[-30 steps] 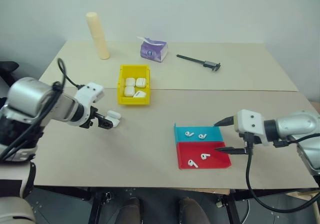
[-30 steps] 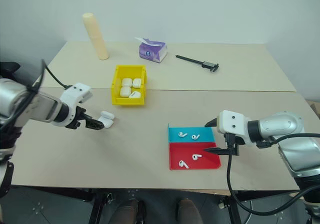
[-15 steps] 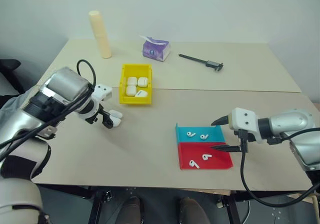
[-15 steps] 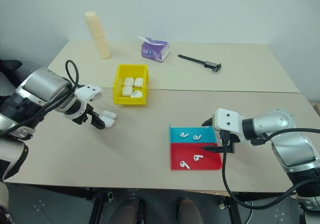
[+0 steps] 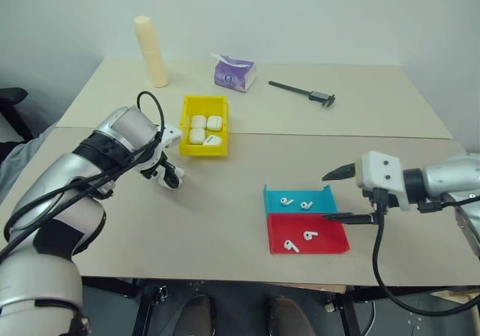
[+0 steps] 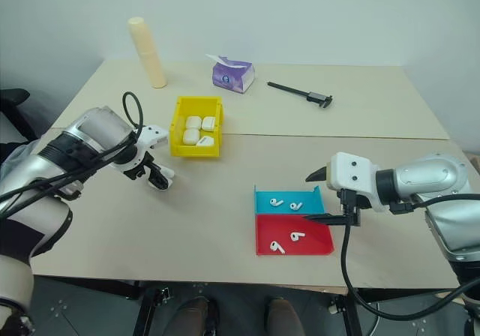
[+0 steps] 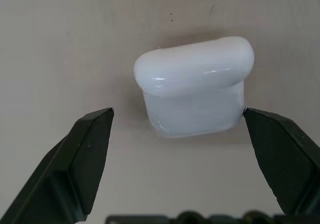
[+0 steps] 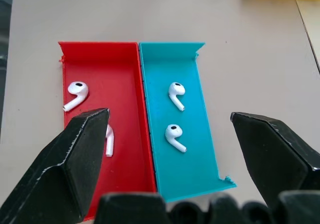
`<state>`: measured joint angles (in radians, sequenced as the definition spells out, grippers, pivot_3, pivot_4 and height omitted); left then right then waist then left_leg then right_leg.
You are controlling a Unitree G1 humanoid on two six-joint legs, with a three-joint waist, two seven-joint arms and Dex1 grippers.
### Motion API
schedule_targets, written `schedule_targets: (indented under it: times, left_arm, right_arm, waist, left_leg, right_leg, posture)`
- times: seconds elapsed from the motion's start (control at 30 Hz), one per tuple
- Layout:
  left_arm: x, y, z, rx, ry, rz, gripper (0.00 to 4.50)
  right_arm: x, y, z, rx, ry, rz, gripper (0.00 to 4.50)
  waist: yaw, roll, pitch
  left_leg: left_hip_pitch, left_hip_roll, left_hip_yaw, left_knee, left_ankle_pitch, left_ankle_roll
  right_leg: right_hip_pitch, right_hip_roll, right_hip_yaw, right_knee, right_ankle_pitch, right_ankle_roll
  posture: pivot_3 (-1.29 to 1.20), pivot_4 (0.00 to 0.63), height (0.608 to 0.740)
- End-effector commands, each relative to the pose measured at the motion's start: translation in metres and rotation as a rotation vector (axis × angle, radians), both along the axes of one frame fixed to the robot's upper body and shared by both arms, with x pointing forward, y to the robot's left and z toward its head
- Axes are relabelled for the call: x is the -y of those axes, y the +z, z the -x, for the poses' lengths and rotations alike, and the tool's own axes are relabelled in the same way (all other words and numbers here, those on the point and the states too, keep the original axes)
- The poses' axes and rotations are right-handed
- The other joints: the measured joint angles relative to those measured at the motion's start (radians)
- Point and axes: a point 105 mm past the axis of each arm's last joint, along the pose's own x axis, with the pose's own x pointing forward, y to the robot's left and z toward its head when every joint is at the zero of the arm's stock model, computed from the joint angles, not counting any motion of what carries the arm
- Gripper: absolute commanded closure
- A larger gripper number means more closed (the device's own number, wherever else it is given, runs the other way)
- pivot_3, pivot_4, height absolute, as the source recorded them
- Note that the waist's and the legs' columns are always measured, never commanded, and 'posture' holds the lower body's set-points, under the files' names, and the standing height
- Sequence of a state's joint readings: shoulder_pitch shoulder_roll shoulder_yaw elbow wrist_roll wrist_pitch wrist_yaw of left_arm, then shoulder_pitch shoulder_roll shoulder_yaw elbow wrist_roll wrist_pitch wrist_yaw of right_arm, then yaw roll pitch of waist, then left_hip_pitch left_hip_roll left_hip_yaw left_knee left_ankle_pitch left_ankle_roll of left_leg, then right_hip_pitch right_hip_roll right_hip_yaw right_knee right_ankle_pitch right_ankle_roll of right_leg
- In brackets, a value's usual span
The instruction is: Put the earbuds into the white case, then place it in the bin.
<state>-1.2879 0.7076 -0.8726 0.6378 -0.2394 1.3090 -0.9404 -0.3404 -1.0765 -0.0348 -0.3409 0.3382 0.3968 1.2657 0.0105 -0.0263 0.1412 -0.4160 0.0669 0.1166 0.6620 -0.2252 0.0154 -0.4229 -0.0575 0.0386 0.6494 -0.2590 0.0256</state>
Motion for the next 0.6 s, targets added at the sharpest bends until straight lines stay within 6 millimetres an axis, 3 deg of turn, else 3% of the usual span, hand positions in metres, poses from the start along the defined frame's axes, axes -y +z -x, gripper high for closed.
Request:
schedule_targets:
  times: [0.03,0.47,0.6]
  left_arm:
    - [-0.0009,0.0089,-0.0068,0.027,0.002,-0.015,0.00]
    - [0.0050,0.0014,-0.0063,-0.015,0.015,-0.008,0.00]
    - [0.0021,-0.0002,-0.0057,-0.021,0.023,-0.025,0.89]
  right_arm:
    - [0.0004,0.0161,0.0031,0.059,-0.004,-0.003,0.01]
    - [0.0034,0.0100,0.0025,0.065,-0.039,0.012,0.01]
    - [0.0035,0.0069,0.0007,0.065,-0.045,0.019,0.00]
  waist:
    - [0.000,0.000,0.000]
    - [-0.001,0.000,0.000]
    - [-0.001,0.000,0.000]
  left_leg:
    - [0.000,0.000,0.000,0.000,0.000,0.000]
    - [-0.001,0.000,-0.002,0.000,0.000,0.000]
    - [-0.001,0.000,-0.002,0.000,0.000,0.000]
  right_leg:
    - [0.000,0.000,0.000,0.000,0.000,0.000]
    - [0.000,0.000,0.000,0.000,0.000,0.000]
    - [0.000,0.000,0.000,0.000,0.000,0.000]
  posture:
    - [0.00,0.150,0.740]
    - [0.00,0.150,0.740]
    - [0.00,0.150,0.740]
